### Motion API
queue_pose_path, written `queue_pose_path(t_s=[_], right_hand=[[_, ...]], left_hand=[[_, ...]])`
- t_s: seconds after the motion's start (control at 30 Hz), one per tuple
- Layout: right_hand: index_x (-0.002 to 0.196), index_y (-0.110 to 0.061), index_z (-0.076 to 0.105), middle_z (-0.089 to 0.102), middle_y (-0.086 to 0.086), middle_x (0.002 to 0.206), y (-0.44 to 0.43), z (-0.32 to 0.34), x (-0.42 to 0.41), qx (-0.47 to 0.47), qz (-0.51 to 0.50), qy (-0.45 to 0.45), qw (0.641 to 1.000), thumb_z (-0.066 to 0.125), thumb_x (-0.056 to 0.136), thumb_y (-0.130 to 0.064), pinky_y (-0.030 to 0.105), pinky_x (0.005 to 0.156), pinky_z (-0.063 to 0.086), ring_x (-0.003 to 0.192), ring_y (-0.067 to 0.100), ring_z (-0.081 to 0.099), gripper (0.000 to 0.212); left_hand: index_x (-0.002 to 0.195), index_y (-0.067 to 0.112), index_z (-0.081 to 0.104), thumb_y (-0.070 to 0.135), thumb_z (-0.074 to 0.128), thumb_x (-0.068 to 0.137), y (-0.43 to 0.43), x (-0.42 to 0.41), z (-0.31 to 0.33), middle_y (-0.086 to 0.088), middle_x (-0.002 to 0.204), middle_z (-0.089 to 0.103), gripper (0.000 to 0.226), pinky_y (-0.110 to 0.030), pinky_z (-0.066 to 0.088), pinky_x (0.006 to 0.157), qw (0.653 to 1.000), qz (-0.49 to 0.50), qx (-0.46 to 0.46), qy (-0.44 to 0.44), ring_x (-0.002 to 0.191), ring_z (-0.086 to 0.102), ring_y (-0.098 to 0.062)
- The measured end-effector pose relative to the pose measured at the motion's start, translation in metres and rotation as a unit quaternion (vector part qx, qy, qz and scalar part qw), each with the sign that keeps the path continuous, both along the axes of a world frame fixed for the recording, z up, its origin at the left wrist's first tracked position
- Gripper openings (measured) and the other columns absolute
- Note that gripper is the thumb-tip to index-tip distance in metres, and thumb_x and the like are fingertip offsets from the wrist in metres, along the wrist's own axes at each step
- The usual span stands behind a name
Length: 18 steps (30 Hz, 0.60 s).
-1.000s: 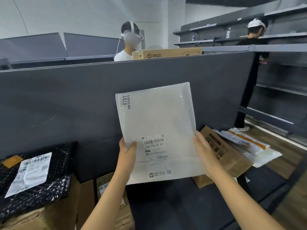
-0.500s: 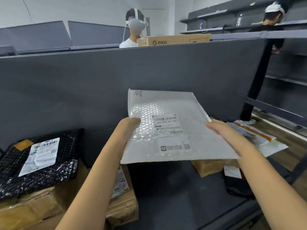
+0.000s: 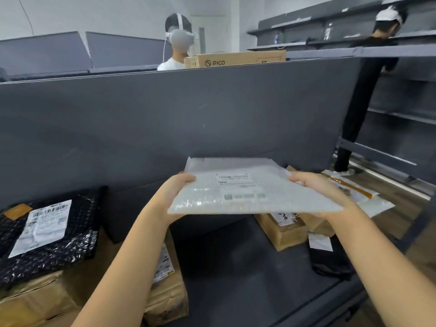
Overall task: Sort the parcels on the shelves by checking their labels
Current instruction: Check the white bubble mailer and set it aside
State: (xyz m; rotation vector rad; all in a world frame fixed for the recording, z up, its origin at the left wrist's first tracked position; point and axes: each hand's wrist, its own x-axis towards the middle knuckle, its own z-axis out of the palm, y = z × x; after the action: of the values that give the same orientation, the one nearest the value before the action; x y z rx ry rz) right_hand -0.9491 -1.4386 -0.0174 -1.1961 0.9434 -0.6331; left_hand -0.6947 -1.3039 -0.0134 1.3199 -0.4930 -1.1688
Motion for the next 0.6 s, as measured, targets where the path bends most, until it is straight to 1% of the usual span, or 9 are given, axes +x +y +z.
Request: queue_pose_path(t_s=[0.03, 0.07, 0.13, 0.17, 0.23, 0.3, 0.4, 0.5, 0.6], right_hand=[[0.088, -0.017, 0.060, 0.063, 0.001, 0.074, -0.002, 0.000, -0.003, -0.037, 0.014, 0.018, 0.999, 0.047, 0.093, -0.008, 0.024, 0.054, 0.048, 0.061, 0.011, 0.061, 0.016], [0.102, -0.022, 0.060, 0.065, 0.000, 0.089, -0.001, 0.003, -0.003, -0.073, 0.023, 0.038, 0.996, 0.045, 0.093, -0.007, 0.025, 0.060, 0.047, 0.071, 0.010, 0.062, 0.022], [0.124, -0.032, 0.050, 0.061, -0.003, 0.113, 0.000, 0.003, -0.001, -0.106, 0.006, 0.047, 0.993, 0.045, 0.091, -0.002, 0.028, 0.071, 0.047, 0.088, 0.011, 0.062, 0.044], [0.131, -0.035, 0.046, 0.060, -0.005, 0.120, 0.001, 0.000, -0.001, -0.112, 0.001, 0.036, 0.993, 0.047, 0.090, -0.001, 0.031, 0.077, 0.049, 0.096, 0.014, 0.062, 0.053], [0.135, -0.041, 0.042, 0.059, -0.010, 0.122, 0.009, -0.006, 0.000, -0.140, 0.006, 0.019, 0.990, 0.047, 0.090, 0.000, 0.033, 0.081, 0.049, 0.104, 0.015, 0.061, 0.061], [0.135, -0.041, 0.041, 0.060, -0.010, 0.121, 0.018, -0.012, 0.002, -0.155, 0.003, -0.003, 0.988, 0.047, 0.091, 0.001, 0.032, 0.079, 0.050, 0.105, 0.013, 0.061, 0.062], [0.141, -0.043, 0.036, 0.058, -0.011, 0.127, 0.035, -0.014, 0.008, -0.179, 0.007, -0.032, 0.983, 0.047, 0.090, 0.004, 0.031, 0.081, 0.051, 0.108, 0.009, 0.062, 0.070], [0.140, -0.049, 0.031, 0.054, -0.026, 0.128, 0.072, -0.006, 0.021, -0.261, 0.052, -0.043, 0.963, 0.049, 0.091, 0.000, 0.026, 0.088, 0.050, 0.112, -0.003, 0.056, 0.072], [0.140, -0.053, 0.024, 0.045, -0.040, 0.131, 0.112, -0.002, 0.038, -0.350, 0.106, -0.025, 0.930, 0.052, 0.093, -0.005, 0.015, 0.092, 0.047, 0.117, -0.012, 0.050, 0.073]], left_hand=[[0.131, 0.016, 0.046, 0.010, 0.050, 0.091, -0.001, 0.004, -0.004, -0.011, 0.100, 0.065, 0.040, -0.034, 0.056, 0.066, 0.999, 0.003, 0.002, -0.047, 0.077, 0.067, -0.025], [0.136, 0.023, 0.040, 0.008, 0.050, 0.090, -0.001, 0.006, -0.005, -0.011, 0.109, 0.063, 0.050, -0.038, 0.057, 0.071, 0.997, 0.000, -0.006, -0.074, 0.084, 0.066, -0.028], [0.141, 0.035, 0.031, 0.001, 0.049, 0.086, 0.001, 0.006, -0.012, -0.008, 0.123, 0.058, 0.067, -0.045, 0.056, 0.080, 0.994, -0.018, -0.025, -0.106, 0.099, 0.065, -0.031], [0.142, 0.038, 0.028, -0.003, 0.048, 0.085, 0.002, 0.004, -0.015, -0.005, 0.125, 0.057, 0.073, -0.047, 0.055, 0.083, 0.993, -0.012, -0.032, -0.115, 0.103, 0.064, -0.030], [0.144, 0.039, 0.026, -0.007, 0.045, 0.084, 0.003, 0.001, -0.026, -0.002, 0.127, 0.055, 0.078, -0.048, 0.053, 0.089, 0.989, 0.008, -0.044, -0.139, 0.107, 0.062, -0.028], [0.144, 0.040, 0.024, -0.006, 0.045, 0.086, 0.001, -0.001, -0.034, 0.000, 0.126, 0.055, 0.077, -0.046, 0.053, 0.088, 0.987, 0.028, -0.032, -0.157, 0.107, 0.061, -0.026], [0.146, 0.029, 0.024, 0.006, 0.046, 0.091, -0.010, -0.001, -0.049, -0.003, 0.134, 0.050, 0.063, -0.045, 0.048, 0.096, 0.978, 0.073, 0.040, -0.193, 0.115, 0.055, -0.030], [0.147, 0.020, 0.028, 0.028, 0.046, 0.096, -0.019, -0.003, -0.063, -0.006, 0.143, 0.045, 0.055, -0.046, 0.039, 0.106, 0.983, 0.098, 0.060, -0.146, 0.126, 0.046, -0.029], [0.135, 0.019, 0.048, 0.037, 0.045, 0.096, -0.018, -0.013, -0.068, -0.007, 0.127, 0.059, 0.043, -0.043, 0.043, 0.102, 0.992, 0.101, 0.051, -0.062, 0.116, 0.055, -0.027]])
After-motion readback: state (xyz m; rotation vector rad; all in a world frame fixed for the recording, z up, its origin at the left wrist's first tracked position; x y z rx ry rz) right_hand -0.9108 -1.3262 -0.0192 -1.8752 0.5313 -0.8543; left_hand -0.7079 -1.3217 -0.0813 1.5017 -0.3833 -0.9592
